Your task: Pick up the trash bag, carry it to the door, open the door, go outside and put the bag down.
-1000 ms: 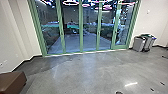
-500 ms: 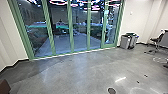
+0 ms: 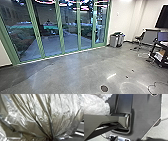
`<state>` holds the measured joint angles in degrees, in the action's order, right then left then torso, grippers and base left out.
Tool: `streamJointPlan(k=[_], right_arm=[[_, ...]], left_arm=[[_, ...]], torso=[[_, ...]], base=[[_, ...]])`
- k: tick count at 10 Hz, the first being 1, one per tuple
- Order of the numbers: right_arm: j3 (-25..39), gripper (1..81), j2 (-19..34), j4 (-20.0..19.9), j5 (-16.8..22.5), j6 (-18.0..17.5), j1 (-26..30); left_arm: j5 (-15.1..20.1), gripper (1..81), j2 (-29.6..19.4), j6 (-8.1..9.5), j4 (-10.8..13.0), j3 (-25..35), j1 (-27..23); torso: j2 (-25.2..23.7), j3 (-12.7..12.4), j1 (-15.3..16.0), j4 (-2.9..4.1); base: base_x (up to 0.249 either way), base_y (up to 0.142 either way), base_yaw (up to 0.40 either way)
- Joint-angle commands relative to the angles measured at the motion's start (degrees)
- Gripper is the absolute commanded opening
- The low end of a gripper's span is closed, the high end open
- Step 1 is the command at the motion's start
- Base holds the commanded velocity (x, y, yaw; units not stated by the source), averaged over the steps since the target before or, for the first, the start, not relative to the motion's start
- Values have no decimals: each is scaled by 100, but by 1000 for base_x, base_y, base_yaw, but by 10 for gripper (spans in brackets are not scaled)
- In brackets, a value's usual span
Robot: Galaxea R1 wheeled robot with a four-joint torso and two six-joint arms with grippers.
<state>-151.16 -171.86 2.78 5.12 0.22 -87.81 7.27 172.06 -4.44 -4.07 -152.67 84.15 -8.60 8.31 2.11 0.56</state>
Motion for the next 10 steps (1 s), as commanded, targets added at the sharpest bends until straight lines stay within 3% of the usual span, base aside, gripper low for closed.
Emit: streamJointPlan(k=[1,5,10], right_arm=[[18,811,-17,30,341,13,250],[9,811,-17,30,349,22,241],[9,811,-17,30,341,31,241]], left_arm=[[398,10,22,-22,29,27,-280],[398,10,13,-22,20,27,-280],[381,10,-22,-31,12,27,-280]], torso=[[2,0,0,0],[2,0,0,0],[2,0,0,0]], base=[[0,0,-272],[0,0,-185],[0,0,0]])
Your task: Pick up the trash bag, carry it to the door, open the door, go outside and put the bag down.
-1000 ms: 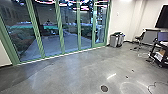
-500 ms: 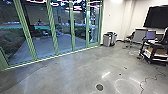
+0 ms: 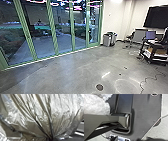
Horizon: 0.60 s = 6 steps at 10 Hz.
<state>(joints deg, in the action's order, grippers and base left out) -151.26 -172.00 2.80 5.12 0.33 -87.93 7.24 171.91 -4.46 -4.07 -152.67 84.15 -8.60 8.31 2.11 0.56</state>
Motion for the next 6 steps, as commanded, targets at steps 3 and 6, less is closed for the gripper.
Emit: streamJointPlan(k=[3,6], right_arm=[[19,811,-12,27,341,20,254],[19,811,-4,27,341,20,244]], left_arm=[[383,10,1,-28,20,27,-280],[383,10,-7,-28,29,27,-272]], torso=[[0,-2,0,0],[2,-2,0,0]], base=[[0,0,0],[22,0,0]])
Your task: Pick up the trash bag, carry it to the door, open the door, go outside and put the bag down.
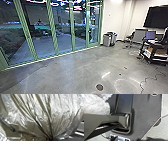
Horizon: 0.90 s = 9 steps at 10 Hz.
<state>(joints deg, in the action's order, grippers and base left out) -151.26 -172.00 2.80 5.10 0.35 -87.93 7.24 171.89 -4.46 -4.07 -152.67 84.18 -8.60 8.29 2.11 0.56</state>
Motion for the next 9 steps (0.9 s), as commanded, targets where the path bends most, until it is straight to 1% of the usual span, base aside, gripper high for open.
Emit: streamJointPlan(k=[1,9], right_arm=[[19,811,-13,27,343,17,245],[1,811,-13,27,343,17,236]], left_arm=[[383,10,-5,-28,29,27,-282],[383,10,-5,-37,29,27,-282]], torso=[[0,0,0,0],[-4,-2,-9,0]], base=[[79,0,0],[120,0,0]])
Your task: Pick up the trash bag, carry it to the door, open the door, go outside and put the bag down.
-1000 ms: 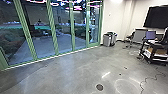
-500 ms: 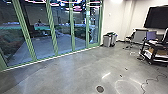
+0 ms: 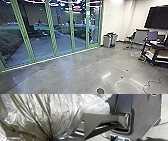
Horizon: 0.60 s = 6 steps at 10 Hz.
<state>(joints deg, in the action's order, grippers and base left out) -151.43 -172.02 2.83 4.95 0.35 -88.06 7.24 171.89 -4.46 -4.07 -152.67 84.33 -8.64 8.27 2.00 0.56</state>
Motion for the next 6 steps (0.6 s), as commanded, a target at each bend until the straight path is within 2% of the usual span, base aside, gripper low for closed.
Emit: streamJointPlan(k=[1,6], right_arm=[[18,811,-10,25,358,17,249],[18,811,-19,25,358,17,267]], left_arm=[[375,10,-22,-28,20,27,-290],[375,10,-22,-28,20,27,-290]], torso=[[0,0,0,0],[0,0,2,0]], base=[[145,0,0],[146,0,0]])
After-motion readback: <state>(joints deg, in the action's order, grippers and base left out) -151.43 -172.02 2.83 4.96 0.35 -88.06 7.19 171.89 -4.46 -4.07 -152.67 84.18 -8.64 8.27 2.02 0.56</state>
